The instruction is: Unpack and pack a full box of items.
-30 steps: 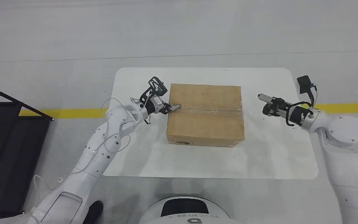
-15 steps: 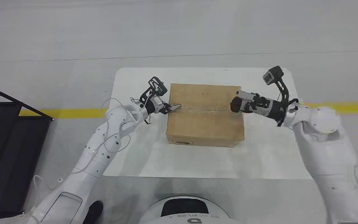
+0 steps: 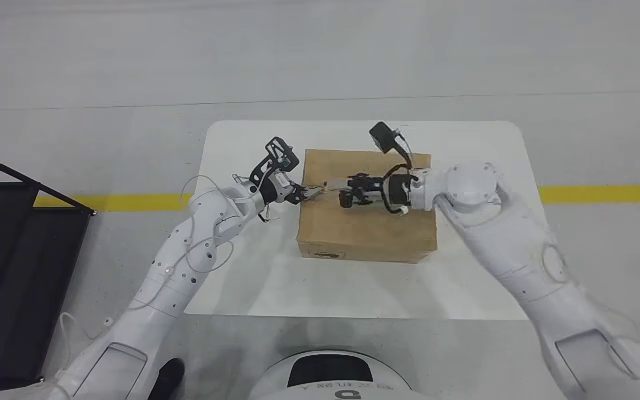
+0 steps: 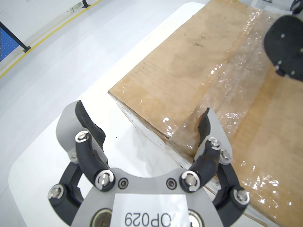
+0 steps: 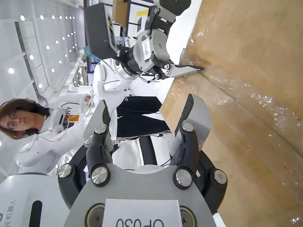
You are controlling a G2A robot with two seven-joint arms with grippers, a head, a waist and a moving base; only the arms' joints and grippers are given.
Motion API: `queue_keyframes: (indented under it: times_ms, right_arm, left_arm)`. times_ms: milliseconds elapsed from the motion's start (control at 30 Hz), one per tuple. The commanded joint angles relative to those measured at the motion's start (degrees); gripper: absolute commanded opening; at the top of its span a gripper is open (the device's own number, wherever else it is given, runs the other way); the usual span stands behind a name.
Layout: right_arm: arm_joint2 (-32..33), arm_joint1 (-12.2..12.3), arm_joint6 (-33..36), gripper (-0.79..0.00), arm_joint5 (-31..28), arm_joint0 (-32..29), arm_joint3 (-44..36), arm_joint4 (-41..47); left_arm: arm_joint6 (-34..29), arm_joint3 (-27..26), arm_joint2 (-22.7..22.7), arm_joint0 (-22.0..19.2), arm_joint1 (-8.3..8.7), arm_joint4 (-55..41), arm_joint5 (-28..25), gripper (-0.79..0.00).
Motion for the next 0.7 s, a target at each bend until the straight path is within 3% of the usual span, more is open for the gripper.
queue_keyframes:
  times_ms: [0, 667]
  right_arm:
    - [-1.15, -0.40, -0.45, -0.785, 0.57, 0.93, 0.84, -0.56]
    - [-6.75, -3.01, -4.68, -0.785, 9.48, 4.79, 7.95, -5.15]
  left_arm:
    - [0.00, 0.00, 0.00, 0.00, 0.00, 0.00, 0.00, 0.000]
    - [0.00, 0.00, 0.00, 0.00, 0.00, 0.00, 0.00, 0.000]
